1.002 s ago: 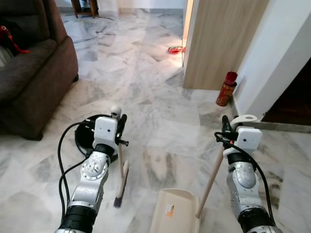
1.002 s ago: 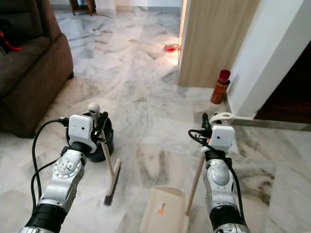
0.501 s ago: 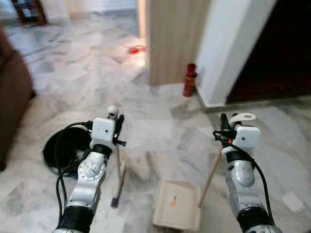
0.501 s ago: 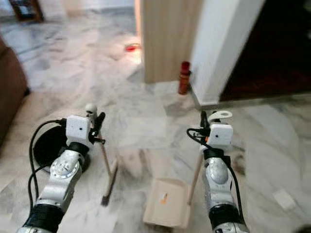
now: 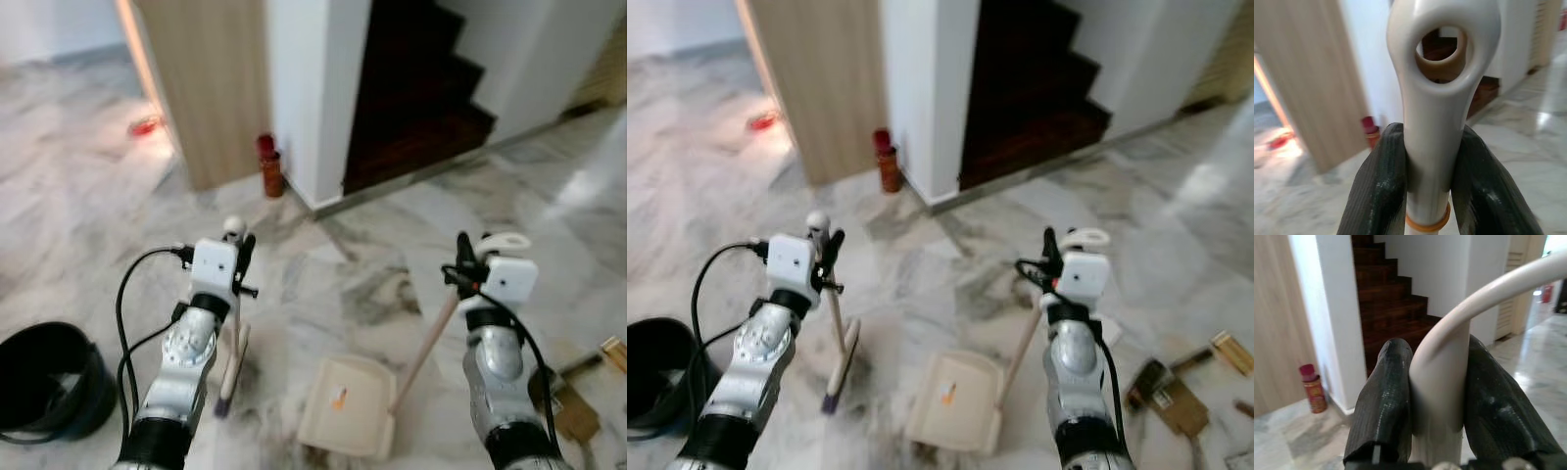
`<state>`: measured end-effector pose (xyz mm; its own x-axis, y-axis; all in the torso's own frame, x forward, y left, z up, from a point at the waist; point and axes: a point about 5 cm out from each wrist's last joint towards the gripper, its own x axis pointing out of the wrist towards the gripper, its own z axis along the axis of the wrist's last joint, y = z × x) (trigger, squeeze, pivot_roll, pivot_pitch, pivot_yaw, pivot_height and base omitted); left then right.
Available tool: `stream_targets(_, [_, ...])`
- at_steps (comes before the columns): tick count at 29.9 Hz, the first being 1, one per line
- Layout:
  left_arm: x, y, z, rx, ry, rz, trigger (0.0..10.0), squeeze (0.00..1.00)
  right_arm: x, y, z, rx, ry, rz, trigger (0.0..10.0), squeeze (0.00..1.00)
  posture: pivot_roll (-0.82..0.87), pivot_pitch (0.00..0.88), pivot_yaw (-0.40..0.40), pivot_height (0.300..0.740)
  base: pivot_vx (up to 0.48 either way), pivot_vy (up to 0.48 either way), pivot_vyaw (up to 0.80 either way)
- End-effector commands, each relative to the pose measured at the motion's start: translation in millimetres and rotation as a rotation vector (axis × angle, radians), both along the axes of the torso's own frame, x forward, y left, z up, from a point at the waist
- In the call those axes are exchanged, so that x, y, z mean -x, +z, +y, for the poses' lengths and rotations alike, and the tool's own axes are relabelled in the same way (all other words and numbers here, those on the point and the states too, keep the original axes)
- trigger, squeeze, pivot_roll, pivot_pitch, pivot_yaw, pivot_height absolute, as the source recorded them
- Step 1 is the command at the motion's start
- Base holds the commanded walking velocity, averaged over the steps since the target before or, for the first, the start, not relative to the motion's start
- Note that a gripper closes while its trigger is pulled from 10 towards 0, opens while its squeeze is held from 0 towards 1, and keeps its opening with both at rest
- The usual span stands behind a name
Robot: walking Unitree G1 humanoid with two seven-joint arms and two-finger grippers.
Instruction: Sweep floor
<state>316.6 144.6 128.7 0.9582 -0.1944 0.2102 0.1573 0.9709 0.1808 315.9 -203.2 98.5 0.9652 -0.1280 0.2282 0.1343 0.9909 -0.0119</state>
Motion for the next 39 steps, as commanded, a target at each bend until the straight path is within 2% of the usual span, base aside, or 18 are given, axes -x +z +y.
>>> stream_targets(1, [-0.2,7.8,-1.9,0.005,-0.015,-0.043,10.0,0.0,-2.4,7.5,0.4,0.017,0.005,-0.03,10.0,0.0,0.09,0.03,0.013,0.74,0.0,0.0,-0.8])
stream_targets(4, [-1.5,6.3,-2.0,0.006,-0.022,-0.038,10.0,0.0,-2.7,7.3,0.9,0.015,0.001,-0.031,10.0,0.0,0.08,0.0,0.016,0.74,0.0,0.0,-0.8])
stream_targets(25, [-14.7,9.4,-6.5,0.017,-0.032,-0.046,10.0,0.0,-1.1,11.2,-5.8,0.008,-0.034,-0.053,10.0,0.0,0.04,0.0,0.032,0.74,0.0,0.0,-0.8])
stream_targets(39, [-14.6,8.3,-7.5,0.02,-0.037,-0.048,10.0,0.0,4.0,9.2,-6.3,0.008,-0.047,-0.052,10.0,0.0,0.04,0.0,0.034,0.74,0.0,0.0,-0.8])
